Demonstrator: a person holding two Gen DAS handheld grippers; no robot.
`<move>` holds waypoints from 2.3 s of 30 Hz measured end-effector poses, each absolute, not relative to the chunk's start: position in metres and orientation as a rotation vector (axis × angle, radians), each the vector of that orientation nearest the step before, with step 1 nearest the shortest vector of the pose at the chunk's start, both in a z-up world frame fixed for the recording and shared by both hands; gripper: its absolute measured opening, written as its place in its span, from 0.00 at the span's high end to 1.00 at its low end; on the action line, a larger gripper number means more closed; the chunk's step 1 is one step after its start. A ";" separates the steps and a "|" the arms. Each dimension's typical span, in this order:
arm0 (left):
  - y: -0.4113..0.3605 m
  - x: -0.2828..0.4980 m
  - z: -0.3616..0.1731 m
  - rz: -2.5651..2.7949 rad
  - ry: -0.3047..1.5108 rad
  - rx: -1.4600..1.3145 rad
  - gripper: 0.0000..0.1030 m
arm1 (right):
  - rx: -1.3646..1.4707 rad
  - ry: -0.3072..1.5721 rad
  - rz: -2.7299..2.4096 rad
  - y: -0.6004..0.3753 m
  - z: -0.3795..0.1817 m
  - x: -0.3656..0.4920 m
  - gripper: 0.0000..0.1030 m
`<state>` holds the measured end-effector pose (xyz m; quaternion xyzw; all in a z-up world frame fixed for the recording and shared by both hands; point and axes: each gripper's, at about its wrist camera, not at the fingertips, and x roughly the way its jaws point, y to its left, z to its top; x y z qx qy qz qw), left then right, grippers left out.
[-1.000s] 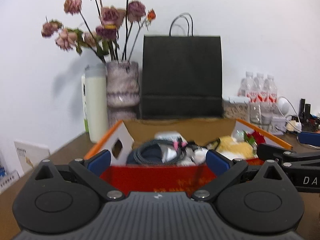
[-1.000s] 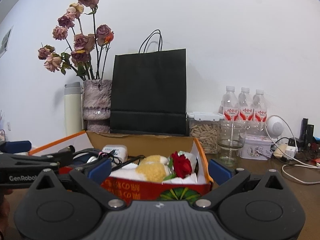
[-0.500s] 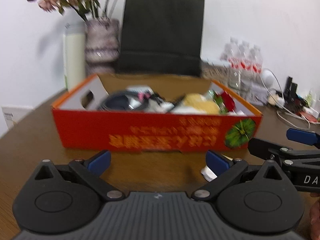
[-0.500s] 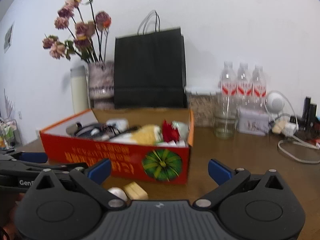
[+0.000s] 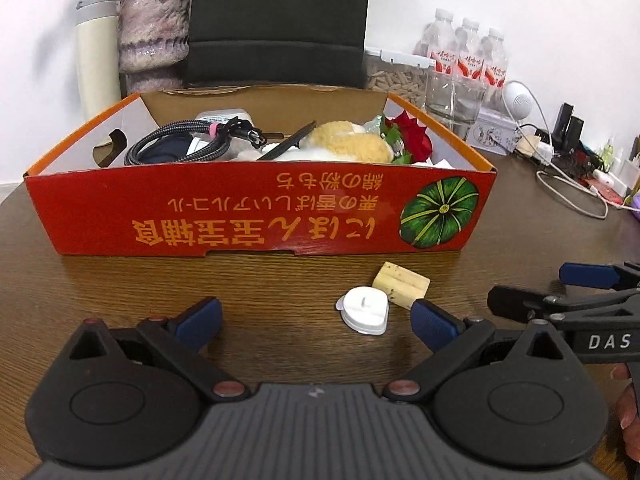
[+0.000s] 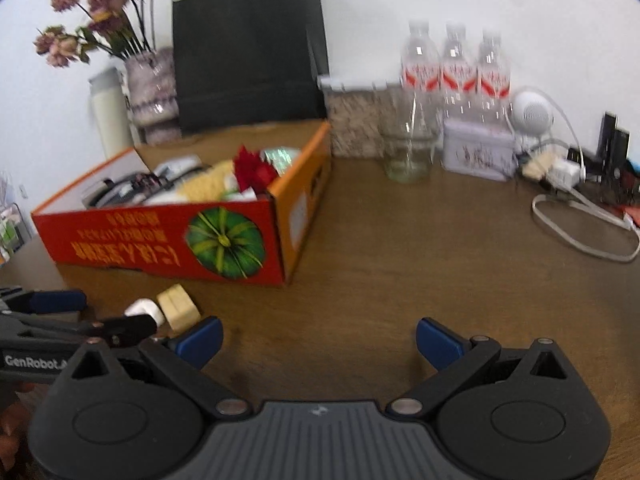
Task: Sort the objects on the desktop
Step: 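Withdraw both tools toward the yellow block and small white cap, then grasp the small white cap with the left tool while the right tool grasps the yellow block, then carry the small white cap and yellow block over the box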
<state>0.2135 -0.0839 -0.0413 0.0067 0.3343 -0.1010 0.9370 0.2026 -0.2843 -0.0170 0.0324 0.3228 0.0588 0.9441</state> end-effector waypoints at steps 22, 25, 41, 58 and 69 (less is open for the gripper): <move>-0.099 0.206 -0.038 -0.308 0.639 0.082 0.75 | -0.010 0.701 0.088 -0.274 -0.020 0.206 0.00; -0.093 0.207 -0.038 -0.319 0.640 0.048 0.75 | -0.010 0.701 0.087 -0.274 -0.020 0.206 0.00; -0.026 0.212 -0.027 -0.264 0.564 0.026 0.75 | -0.007 0.621 0.190 -0.203 -0.013 0.203 0.26; 0.021 0.214 -0.023 -0.260 0.526 0.051 0.75 | -0.008 0.604 0.166 -0.159 -0.013 0.205 0.69; 0.025 0.194 -0.002 -0.246 0.362 0.059 0.75 | -0.041 0.378 0.141 -0.134 0.003 0.176 0.70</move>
